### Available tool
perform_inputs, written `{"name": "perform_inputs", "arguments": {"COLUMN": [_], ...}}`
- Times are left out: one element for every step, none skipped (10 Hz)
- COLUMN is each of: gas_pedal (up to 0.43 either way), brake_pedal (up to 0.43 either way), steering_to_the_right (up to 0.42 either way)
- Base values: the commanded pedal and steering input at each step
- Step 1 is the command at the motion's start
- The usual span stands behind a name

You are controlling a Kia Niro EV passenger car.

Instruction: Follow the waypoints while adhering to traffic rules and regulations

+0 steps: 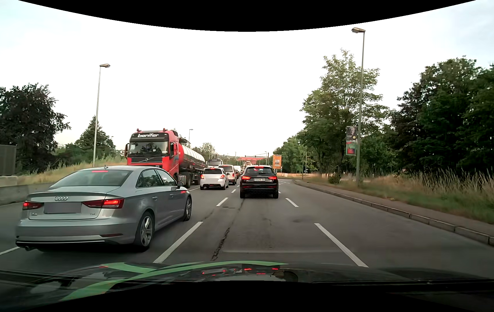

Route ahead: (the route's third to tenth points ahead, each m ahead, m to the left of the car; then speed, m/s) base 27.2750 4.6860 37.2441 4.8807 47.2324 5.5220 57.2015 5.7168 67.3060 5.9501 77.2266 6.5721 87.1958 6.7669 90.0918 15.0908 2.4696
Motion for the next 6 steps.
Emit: {"name": "perform_inputs", "arguments": {"gas_pedal": [0.0, 0.0, 0.0, 0.0, 0.0, 0.0], "brake_pedal": [0.0, 0.0, 0.0, 0.0, 0.006, 0.03], "steering_to_the_right": [-0.005, -0.005, -0.005, -0.005, -0.005, -0.005]}}
